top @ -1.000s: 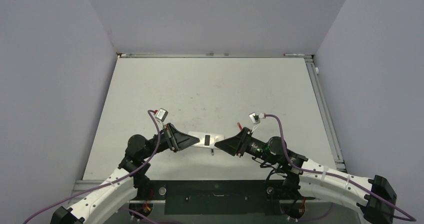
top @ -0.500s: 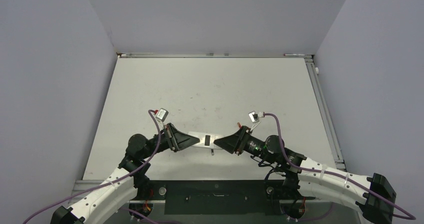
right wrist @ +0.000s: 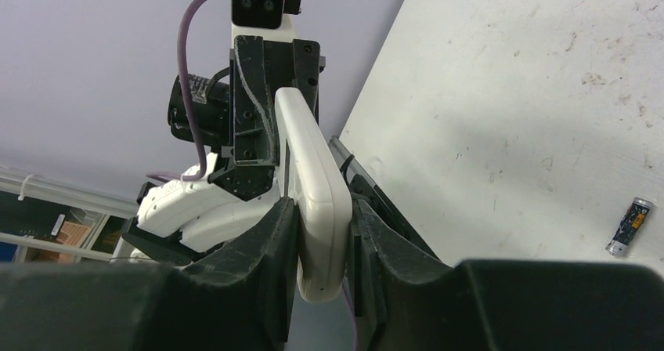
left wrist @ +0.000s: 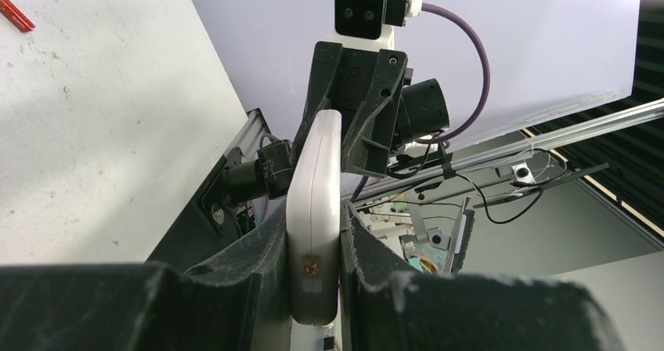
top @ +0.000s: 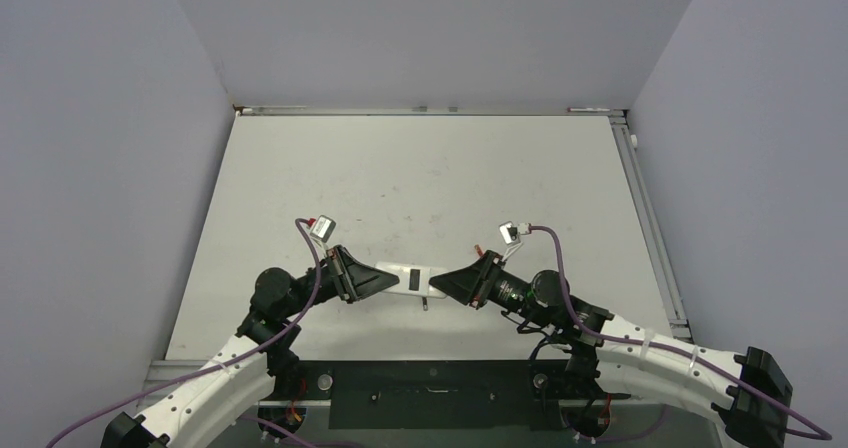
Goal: Load the batteries into the remote control
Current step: Remove the battery cover from the remote control.
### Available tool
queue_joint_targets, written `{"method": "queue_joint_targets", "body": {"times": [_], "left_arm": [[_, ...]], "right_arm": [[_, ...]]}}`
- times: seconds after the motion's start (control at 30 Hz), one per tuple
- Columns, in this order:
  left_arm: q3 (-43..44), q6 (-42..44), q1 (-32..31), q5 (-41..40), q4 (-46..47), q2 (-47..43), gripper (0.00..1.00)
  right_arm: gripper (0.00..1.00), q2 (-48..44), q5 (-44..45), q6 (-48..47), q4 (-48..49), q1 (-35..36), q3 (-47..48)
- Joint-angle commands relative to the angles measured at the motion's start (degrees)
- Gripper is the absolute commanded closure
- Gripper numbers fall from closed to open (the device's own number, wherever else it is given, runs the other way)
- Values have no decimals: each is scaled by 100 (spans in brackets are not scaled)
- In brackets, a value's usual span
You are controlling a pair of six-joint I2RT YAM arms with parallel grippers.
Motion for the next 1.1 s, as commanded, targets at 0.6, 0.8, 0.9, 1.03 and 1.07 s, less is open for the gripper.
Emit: {"method": "queue_joint_targets", "body": {"times": [0.6, 0.8, 0.9, 1.03, 1.07], "left_arm": [[33, -86, -5, 39, -62, 125, 100], [89, 138, 11, -100, -504, -54, 100], [169, 280, 70, -160, -789, -175, 100], [244, 414, 164, -156, -1014, -257, 100], [251, 428, 189, -154, -1039, -250, 100]], "right_arm": [[91, -1001, 7, -7, 906, 34, -180], [91, -1244, 201, -230, 45, 35, -16], [92, -1452, 337, -316, -382, 32, 41], [91, -1730, 450, -349, -748, 35, 34], [92, -1786, 475, -351, -794, 35, 29]]}}
